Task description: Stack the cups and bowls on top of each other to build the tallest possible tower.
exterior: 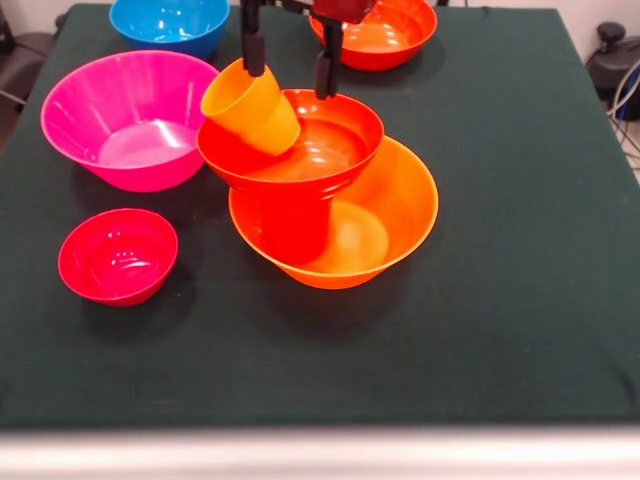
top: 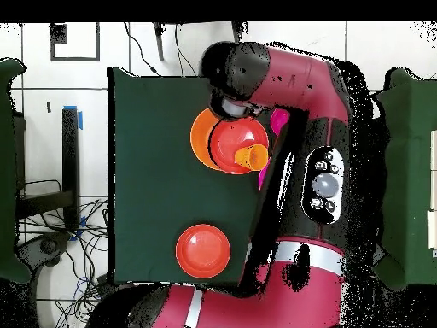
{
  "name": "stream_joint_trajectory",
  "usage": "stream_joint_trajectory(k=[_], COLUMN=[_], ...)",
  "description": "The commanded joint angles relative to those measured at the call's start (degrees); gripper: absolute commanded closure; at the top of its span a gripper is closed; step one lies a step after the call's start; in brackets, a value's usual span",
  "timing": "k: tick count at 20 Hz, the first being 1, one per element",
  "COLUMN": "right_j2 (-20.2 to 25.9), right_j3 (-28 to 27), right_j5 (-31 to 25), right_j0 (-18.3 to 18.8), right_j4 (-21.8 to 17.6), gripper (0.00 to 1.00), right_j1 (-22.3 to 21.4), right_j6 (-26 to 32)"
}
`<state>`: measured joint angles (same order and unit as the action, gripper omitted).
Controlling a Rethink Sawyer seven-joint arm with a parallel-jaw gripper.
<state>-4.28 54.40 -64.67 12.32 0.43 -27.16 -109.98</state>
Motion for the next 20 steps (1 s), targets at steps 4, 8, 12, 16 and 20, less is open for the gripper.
stream_joint_trajectory(k=[4, 8, 12, 16, 20], right_j2=[4.3, 4.8, 5.1, 5.3, 5.4], right_j3=[6.2, 7.3, 10.0, 12.2, 13.8], right_j5=[4.0, 4.2, 5.8, 7.3, 8.7], right_j0=[1.9, 2.5, 3.5, 3.8, 3.8], right_j4=[-2.3, -2.2, -2.0, -1.8, -1.8], gripper=[0.0, 0.0, 0.0, 0.0, 0.0], right_j1=[3.2, 3.0, 2.0, 1.5, 1.2], right_j6=[2.1, 2.9, 3.8, 3.2, 2.7])
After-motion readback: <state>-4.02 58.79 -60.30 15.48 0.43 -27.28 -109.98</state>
